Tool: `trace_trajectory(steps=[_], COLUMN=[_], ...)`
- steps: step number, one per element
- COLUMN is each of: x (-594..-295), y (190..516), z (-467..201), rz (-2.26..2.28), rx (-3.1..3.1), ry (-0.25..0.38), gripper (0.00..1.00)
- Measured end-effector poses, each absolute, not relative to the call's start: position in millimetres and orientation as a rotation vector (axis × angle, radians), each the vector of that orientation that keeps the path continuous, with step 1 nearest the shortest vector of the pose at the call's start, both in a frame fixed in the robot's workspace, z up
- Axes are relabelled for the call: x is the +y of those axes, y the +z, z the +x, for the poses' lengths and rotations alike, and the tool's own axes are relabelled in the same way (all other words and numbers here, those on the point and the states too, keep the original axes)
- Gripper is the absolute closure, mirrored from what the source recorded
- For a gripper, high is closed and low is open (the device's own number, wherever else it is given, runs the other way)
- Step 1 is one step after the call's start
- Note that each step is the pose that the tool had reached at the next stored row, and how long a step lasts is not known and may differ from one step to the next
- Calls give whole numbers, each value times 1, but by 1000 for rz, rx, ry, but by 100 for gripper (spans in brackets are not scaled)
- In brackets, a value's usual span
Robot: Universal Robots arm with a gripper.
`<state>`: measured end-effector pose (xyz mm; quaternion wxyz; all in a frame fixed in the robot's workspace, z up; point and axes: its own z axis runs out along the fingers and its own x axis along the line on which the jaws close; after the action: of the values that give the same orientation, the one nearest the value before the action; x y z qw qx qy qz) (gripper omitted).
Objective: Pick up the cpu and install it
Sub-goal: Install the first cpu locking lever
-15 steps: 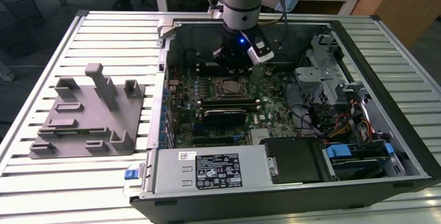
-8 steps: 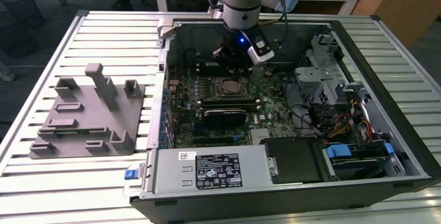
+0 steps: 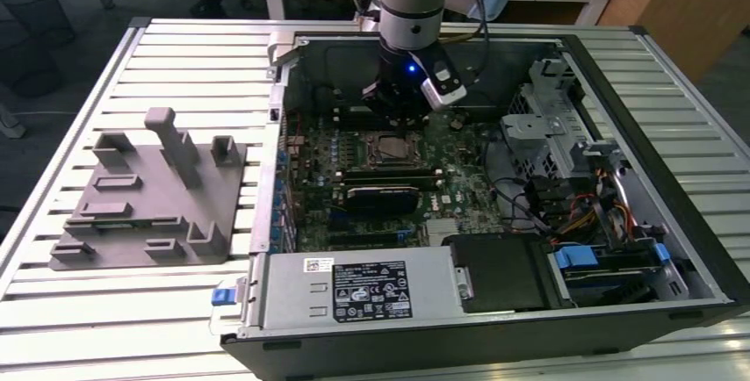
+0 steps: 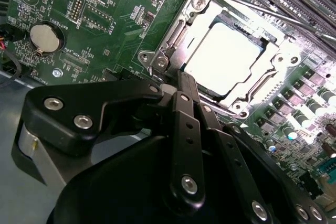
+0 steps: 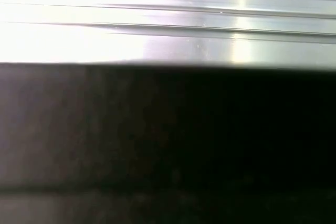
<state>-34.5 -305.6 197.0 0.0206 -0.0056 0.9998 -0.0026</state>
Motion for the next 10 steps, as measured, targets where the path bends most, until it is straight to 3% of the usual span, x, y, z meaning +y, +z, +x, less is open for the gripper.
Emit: trace_trajectory(steps=[10], x=[-304], y=[195], z=[-34], rz=[-17], rx=[3100], ry=[34], gripper=[89])
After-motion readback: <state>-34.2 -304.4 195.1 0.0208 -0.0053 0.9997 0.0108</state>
